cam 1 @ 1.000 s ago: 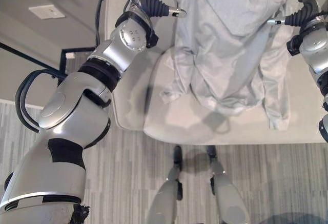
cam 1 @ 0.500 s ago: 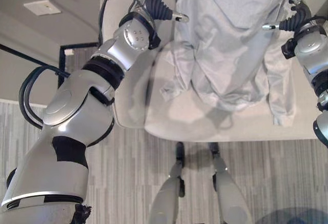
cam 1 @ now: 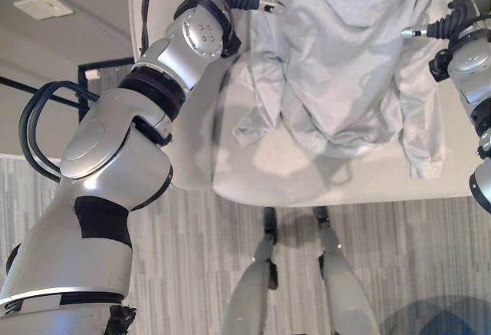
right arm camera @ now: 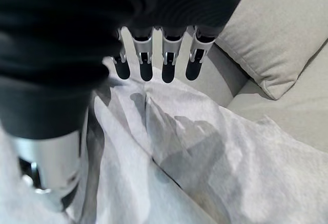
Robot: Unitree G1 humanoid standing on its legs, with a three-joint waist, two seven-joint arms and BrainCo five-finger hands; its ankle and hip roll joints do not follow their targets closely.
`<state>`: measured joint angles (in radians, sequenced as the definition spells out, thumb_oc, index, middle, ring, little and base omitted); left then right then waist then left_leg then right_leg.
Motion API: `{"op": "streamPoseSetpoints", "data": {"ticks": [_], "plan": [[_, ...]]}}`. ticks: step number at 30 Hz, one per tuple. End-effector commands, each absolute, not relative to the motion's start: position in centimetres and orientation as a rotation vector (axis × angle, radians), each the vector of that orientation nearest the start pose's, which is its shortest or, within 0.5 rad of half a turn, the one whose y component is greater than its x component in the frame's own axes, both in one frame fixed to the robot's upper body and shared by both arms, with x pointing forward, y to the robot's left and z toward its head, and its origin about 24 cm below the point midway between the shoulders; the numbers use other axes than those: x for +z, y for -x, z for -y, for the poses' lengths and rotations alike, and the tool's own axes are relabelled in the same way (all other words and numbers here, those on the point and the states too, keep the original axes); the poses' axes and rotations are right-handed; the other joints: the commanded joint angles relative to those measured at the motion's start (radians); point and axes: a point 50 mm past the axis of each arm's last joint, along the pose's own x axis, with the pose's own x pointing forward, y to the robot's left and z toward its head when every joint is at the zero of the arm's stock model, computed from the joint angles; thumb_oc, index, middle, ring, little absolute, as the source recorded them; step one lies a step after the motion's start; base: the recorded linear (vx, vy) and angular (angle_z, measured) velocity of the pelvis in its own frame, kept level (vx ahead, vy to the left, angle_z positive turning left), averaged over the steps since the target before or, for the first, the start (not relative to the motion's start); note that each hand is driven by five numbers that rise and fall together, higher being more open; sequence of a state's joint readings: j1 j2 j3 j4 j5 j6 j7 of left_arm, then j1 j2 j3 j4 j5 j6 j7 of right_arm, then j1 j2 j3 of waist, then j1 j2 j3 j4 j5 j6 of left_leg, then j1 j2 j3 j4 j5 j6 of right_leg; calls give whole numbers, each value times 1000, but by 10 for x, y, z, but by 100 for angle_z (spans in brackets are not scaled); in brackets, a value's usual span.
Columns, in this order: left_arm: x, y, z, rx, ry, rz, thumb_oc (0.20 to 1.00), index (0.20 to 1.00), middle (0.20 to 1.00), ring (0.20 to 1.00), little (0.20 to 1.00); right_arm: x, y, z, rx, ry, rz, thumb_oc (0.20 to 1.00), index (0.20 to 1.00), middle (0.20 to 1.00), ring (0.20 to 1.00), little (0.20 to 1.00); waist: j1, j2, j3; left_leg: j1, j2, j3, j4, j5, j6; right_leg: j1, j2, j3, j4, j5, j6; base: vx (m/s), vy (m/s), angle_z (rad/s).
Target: Hang the clothes on the sofa on the clothes rack.
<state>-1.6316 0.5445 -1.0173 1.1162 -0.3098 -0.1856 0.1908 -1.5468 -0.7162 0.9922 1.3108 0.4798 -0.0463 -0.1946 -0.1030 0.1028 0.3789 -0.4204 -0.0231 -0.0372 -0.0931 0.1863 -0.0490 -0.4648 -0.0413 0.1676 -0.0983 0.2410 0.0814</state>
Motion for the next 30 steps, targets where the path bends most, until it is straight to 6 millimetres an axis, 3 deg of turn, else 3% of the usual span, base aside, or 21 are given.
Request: {"op": "streamPoseSetpoints", "data": {"ticks": [1,11,12,13,15,16,17,20,21,22,23,30], "plan": [[422,-391,-141,198,-976,716,1000,1000,1000,1000,1000,386,-390,267,-554,806,348,1000,1000,1000,1000,1000,-18,16,35,2,-26,-20,6,-75,-11,27,-21,10,11,-61,38,5,-7,-6],[417,-393,-137,174,-906,721,1000,1000,1000,1000,1000,394,-387,266,-543,757,390,1000,1000,1000,1000,1000,-34,15,42,49,-4,-18,6,-92,-12,54,-5,43,27,-86,21,7,-45,-4],[418,-392,-135,168,-899,726,1000,1000,1000,1000,1000,396,-387,262,-532,745,405,1000,1000,1000,1000,1000,-37,5,49,45,3,-15,49,-112,-10,46,-2,51,59,-99,17,-71,-91,-5],[420,-391,-135,164,-883,732,1000,1000,1000,1000,1000,394,-389,257,-515,750,403,1000,1000,1000,1000,1000,-38,-27,76,-5,0,-24,207,-178,-4,27,12,65,129,-126,1,-63,-88,-7],[421,-390,-135,166,-867,738,1000,1000,1000,1000,1000,395,-390,254,-508,741,412,1000,1000,1000,1000,1000,-31,-44,87,-44,-11,-48,267,-182,-9,18,18,73,146,-133,-4,-33,-74,-16],[422,-390,-136,168,-856,739,1000,1000,1000,1000,1000,396,-389,256,-512,733,412,1000,1000,1000,1000,1000,-19,-51,94,-72,-20,-88,280,-166,-14,18,18,75,149,-135,-3,91,-42,-22],[419,-392,-139,171,-859,726,1000,1000,1000,1000,1000,395,-387,264,-521,704,397,1000,1000,1000,1000,1000,-10,-40,84,-87,-19,-132,178,-107,-10,40,30,69,139,-150,-1,170,7,-12],[411,-394,-158,194,-844,692,1000,1000,1000,1000,1000,393,-379,285,-570,673,393,1000,1000,1000,1000,1000,19,-38,99,-177,-63,-152,41,-63,-10,91,48,90,140,-185,-7,184,101,-3],[411,-394,-158,194,-844,692,1000,1000,1000,1000,1000,393,-379,285,-571,673,394,1000,1000,1000,1000,1000,21,-37,98,-179,-61,-151,38,-59,-11,88,50,91,139,-182,-6,187,303,10],[404,-397,-158,194,-824,678,1000,1000,1000,1000,1000,391,-385,273,-529,682,398,1000,1000,1000,1000,1000,44,-19,88,-138,-48,-196,14,-56,-4,114,72,138,183,-223,7,211,362,-5],[403,-397,-155,184,-810,691,1000,1000,1000,1000,1000,386,-390,264,-490,686,396,1000,1000,1000,1000,1000,61,-23,83,-131,-52,-193,38,-34,0,134,64,150,191,-232,16,210,362,-66],[400,-396,-175,226,-796,673,1000,1000,1000,1000,1000,375,-395,259,-440,682,374,1000,1000,1000,1000,1000,99,-40,40,-85,-40,-169,29,-3,9,129,32,188,135,-191,29,131,151,-79]]}}
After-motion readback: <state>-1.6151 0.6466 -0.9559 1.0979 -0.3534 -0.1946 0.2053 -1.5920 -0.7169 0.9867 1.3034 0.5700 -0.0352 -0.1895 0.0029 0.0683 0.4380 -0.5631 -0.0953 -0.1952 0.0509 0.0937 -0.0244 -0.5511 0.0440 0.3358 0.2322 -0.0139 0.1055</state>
